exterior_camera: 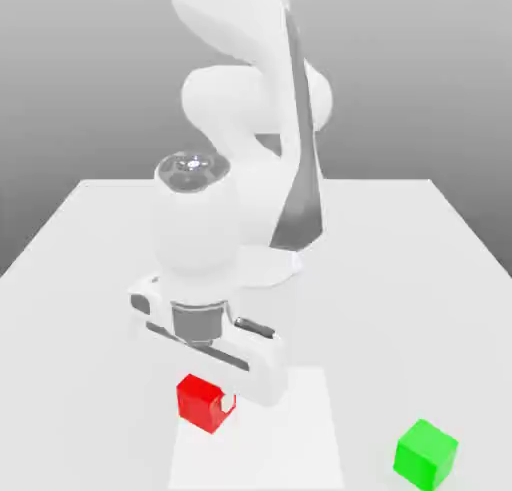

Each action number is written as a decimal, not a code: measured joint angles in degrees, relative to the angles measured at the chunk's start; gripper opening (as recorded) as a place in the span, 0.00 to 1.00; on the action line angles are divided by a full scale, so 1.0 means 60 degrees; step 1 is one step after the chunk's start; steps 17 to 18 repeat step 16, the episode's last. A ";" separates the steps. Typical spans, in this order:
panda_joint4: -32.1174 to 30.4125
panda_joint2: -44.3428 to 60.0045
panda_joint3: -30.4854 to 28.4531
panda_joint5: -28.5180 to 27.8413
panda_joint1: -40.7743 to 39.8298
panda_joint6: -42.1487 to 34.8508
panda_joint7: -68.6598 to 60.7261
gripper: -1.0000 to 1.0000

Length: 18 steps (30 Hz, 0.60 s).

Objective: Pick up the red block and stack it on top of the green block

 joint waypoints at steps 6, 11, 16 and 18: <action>0.1271 0.0298 0.1568 -0.0489 0.1254 -0.1034 -0.1740 0.00; 0.2134 0.1606 0.2048 -0.1487 0.2240 -0.0689 -0.2224 0.00; 0.2181 0.1941 0.1930 -0.1708 0.2369 -0.0418 -0.2101 1.00; 0.2181 0.1941 0.1930 -0.1708 0.2369 -0.0418 -0.2101 1.00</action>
